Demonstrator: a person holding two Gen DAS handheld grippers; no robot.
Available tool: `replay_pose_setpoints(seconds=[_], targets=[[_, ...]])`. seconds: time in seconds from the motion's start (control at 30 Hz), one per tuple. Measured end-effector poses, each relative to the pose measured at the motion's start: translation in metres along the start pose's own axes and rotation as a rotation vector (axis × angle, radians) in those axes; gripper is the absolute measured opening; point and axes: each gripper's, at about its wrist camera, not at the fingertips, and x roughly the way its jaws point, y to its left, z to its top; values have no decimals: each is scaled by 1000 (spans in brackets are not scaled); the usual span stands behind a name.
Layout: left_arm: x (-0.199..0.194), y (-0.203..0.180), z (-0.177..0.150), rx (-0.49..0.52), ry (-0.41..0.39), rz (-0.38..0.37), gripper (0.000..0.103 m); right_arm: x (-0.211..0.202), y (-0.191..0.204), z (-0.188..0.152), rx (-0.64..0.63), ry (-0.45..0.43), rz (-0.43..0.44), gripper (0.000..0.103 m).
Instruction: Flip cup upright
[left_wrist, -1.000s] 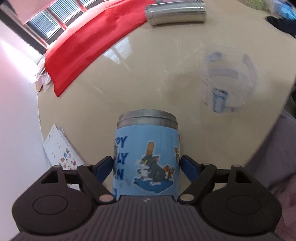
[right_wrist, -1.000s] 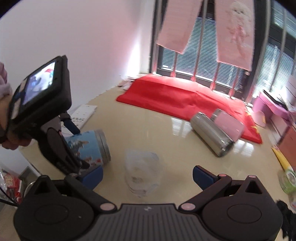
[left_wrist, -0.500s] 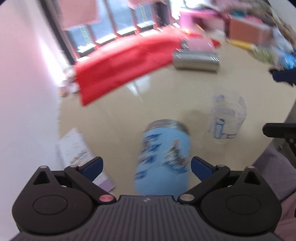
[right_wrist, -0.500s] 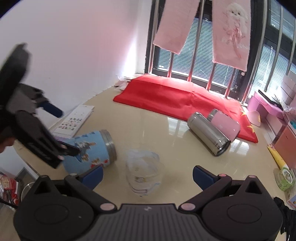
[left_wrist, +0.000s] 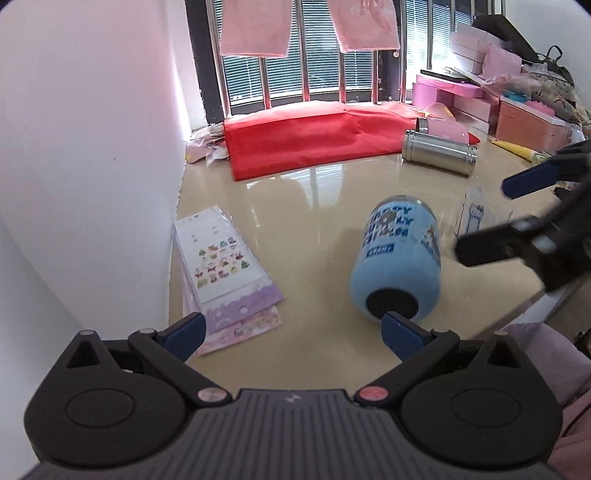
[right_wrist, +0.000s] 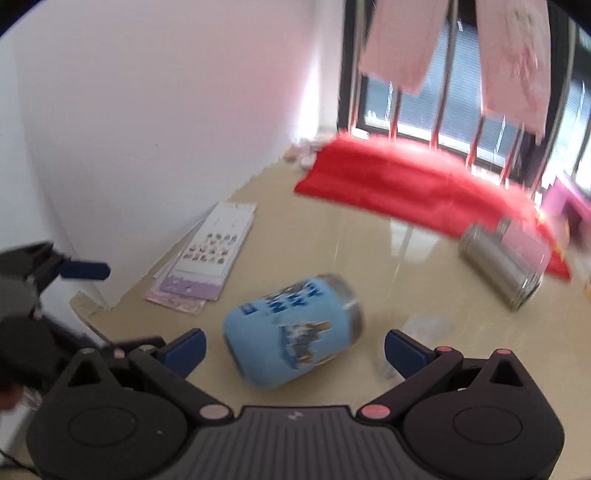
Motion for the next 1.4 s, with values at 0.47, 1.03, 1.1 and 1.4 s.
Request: replay_pose_setpoints(seconds=[0.47, 1.03, 1.1, 1.4], targets=[[14, 27, -25, 35, 11, -48, 103, 104, 18, 39, 211, 282, -186, 103], [19, 36, -34, -15, 32, -102, 103, 130, 50, 45, -298, 349, -43, 99], [20, 36, -34, -14, 38, -105, 103, 130, 47, 46, -285, 347, -47, 99], [23, 33, -28, -8, 46, -111, 103, 121, 2, 54, 182, 304, -90, 103]])
